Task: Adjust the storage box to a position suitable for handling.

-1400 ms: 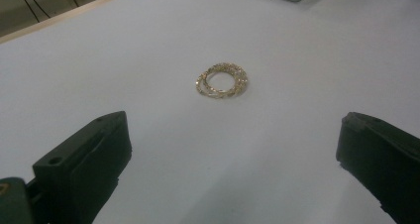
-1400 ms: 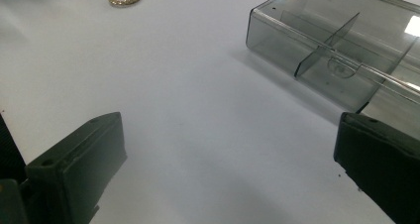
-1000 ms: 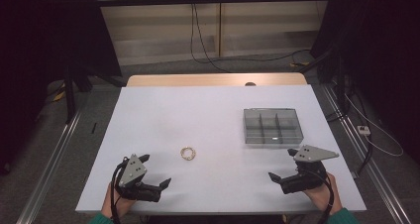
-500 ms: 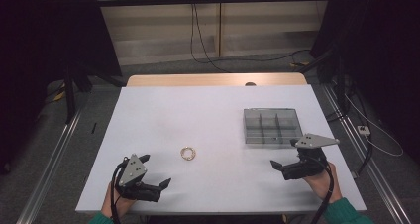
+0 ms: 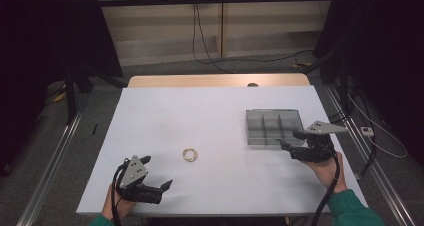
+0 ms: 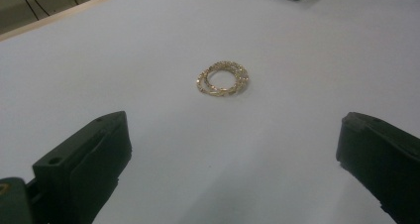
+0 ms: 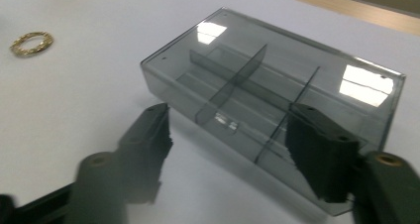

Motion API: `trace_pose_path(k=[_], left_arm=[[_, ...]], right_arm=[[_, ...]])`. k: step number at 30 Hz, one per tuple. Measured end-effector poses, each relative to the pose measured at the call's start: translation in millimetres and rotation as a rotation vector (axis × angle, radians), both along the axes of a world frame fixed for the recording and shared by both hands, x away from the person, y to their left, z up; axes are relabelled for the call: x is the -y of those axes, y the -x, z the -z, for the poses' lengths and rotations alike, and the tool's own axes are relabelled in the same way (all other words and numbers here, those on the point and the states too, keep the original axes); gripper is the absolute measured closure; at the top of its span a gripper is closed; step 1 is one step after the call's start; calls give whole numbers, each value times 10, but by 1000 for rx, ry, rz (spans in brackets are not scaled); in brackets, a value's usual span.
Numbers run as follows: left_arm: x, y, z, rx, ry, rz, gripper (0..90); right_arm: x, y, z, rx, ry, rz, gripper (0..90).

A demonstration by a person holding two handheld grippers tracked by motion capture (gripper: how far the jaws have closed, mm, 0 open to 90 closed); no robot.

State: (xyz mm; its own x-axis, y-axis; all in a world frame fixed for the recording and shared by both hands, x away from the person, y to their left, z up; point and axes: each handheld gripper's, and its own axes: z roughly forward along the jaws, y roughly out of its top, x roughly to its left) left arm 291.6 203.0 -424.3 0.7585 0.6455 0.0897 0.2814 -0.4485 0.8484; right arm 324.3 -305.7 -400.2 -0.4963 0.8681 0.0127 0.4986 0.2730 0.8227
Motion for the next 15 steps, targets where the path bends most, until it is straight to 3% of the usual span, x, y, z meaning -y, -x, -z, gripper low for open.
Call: trace_pose_path(k=[1,5,8,11,15], left_arm=[[1,1,0,0,2,0,4],[-3,0,-2,3,0,-3,4],[-4,0,0,2,0,-2,4],[-4,2,-1,2,-2,-2,4],[-5,0,0,3,-2,-2,4]], right_arm=[[0,0,0,0,0,0,456],[49,-94,-11,-3,2,33,672],[69,-133,-11,-5,3,46,743],[105,-205,-20,-8,8,80,876],[139,-257,-29,-5,11,93,900]])
